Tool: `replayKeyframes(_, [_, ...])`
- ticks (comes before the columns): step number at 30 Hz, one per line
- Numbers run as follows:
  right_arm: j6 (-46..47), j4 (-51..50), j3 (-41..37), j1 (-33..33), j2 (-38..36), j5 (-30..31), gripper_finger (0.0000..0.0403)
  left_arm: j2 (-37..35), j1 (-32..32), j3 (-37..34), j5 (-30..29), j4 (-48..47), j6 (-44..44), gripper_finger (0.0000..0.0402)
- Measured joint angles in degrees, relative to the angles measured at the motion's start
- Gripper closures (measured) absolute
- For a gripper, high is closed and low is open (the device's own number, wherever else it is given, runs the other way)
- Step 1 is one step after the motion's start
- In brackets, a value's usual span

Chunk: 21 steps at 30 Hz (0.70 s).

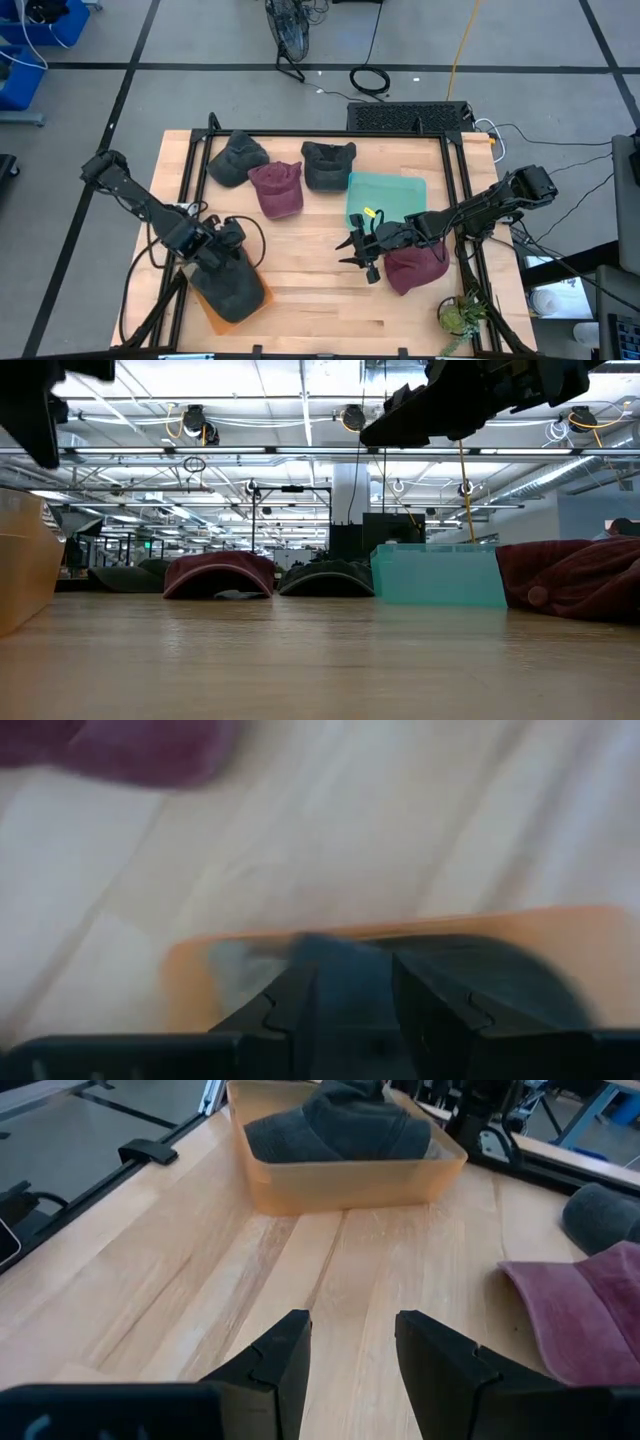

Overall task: Pick & Place hat
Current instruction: Put the bottom black cap into the orange bin

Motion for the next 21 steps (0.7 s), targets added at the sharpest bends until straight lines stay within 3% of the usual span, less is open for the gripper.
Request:
replayKeyframes(5, [1.0, -1.5, 0.0, 0.0, 0.0, 0.0, 0.0269, 0.4, -4.8, -0.1, -1.0, 13.2, -0.4, 0.0270])
replayKeyframes(8, [1.4, -2.0, 0.0, 0.0, 0.0, 0.0, 0.0269, 2.4, -7.6, -2.1, 1.4, 20.6, -0.4, 0.0270])
replayKeyframes(14, [1.4, -2.0, 0.0, 0.0, 0.0, 0.0, 0.0269, 9.1, -12.2, -2.5, 9.5, 17.9, -1.9, 0.0270])
replayKeyframes(21, [1.4, -1.1, 0.0, 0.0, 0.0, 0.2, 0.0269, 15.4, -14.9, -2.4, 9.9, 17.3, 0.9, 0.0271])
